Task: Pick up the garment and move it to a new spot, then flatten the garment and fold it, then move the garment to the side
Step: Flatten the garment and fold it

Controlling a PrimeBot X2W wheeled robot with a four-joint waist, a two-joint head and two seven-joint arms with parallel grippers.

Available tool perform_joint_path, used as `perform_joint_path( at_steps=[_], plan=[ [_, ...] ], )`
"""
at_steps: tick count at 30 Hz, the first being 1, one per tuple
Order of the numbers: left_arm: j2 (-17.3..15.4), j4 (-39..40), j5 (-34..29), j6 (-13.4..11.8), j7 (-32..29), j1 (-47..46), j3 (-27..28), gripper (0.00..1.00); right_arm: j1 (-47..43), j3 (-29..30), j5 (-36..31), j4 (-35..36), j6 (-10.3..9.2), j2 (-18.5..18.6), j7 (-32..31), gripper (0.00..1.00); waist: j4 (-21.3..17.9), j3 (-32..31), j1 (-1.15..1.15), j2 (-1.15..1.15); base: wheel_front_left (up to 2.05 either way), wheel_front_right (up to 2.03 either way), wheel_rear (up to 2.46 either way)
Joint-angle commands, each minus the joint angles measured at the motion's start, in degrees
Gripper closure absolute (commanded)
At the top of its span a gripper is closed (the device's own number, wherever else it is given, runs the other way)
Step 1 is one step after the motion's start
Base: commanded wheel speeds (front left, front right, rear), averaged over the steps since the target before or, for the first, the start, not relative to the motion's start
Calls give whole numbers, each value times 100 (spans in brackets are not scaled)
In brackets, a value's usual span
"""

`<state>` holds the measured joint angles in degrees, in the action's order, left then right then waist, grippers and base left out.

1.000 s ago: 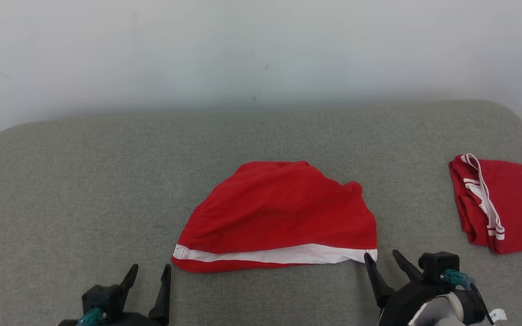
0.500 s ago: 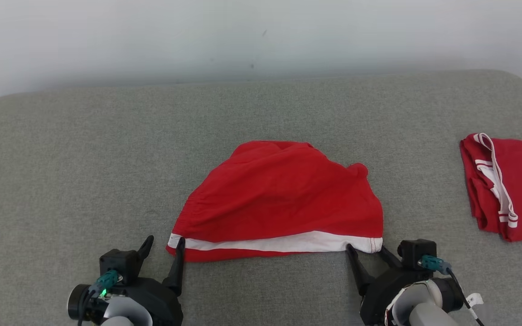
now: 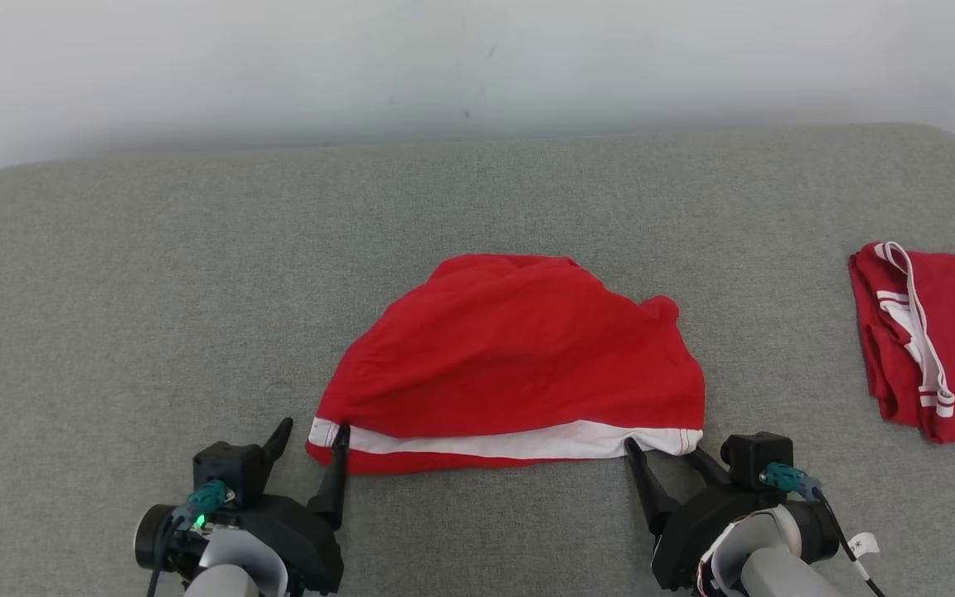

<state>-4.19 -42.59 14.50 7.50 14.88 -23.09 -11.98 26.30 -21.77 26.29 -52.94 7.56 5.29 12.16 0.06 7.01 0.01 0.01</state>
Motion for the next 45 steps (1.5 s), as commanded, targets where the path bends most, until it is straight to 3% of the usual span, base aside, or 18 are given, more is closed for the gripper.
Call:
perform_joint_path(
  at_steps=[1,2,3,4,5,6,7,16,22,26,30,34,37,41,45],
  plan=[
    [-21,-15,58,-8,34,-41,-18,0,52,-22,61,-35,-16,30,31,0,-3,-1,-1,-1,0,0,0],
    [-22,-29,81,-8,36,-42,-71,0,72,-42,68,-55,-15,32,44,0,-5,-3,-1,-1,0,0,0],
    [-29,-45,110,-8,36,-32,-131,9,83,-61,84,-76,-15,32,48,0,-6,-5,-1,-1,0,0,0],
    [-35,-66,152,-7,31,-13,-188,26,89,-90,108,-98,-15,30,53,0,-7,-4,-1,-1,0,0,0],
    [-46,-86,180,-7,32,0,-241,58,101,-120,116,-120,-15,32,61,5,-8,-3,-1,-1,0,0,0],
    [-63,-95,212,-7,33,0,-303,77,120,-163,128,-133,-15,35,70,22,-10,-3,-1,-1,0,0,0],
    [-88,-92,316,-7,33,-1,-393,100,147,-244,153,-141,-15,40,97,99,-14,0,-1,-1,0,0,0],
    [-147,249,691,-7,34,146,-510,100,167,-405,323,-31,-16,182,238,100,-31,-122,-1,-1,0,0,0],
    [-117,840,1550,-6,28,44,-591,100,244,-401,494,475,-16,421,288,100,-93,-225,-1,-1,0,0,0],
    [-365,1232,2069,-6,-188,-292,-848,100,582,-490,624,957,-15,606,192,100,-235,-156,-1,-1,0,0,0],
    [-675,1487,2612,-6,-588,-865,-921,100,1208,-672,792,1371,-15,729,-143,100,-453,105,-1,-1,0,0,0],
    [-704,1515,3578,-8,-1157,-1646,-390,100,2089,-869,1190,1629,-16,745,-665,100,-683,595,-1,-1,0,0,0],
    [-808,1471,3748,-45,-1399,-2114,-243,100,2585,-877,1476,1635,-15,665,-898,100,-794,862,-1,-1,0,0,0],
    [-1000,1548,3861,-164,-1592,-3126,13,100,3682,-588,2323,1611,-15,321,-1225,100,-996,1506,-1,-1,0,0,0],
    [-1123,1676,3855,-287,-1528,-4133,258,100,4845,-527,2518,1482,-15,154,-1207,100,-1129,2134,-1,-1,0,0,0]
  ],
)
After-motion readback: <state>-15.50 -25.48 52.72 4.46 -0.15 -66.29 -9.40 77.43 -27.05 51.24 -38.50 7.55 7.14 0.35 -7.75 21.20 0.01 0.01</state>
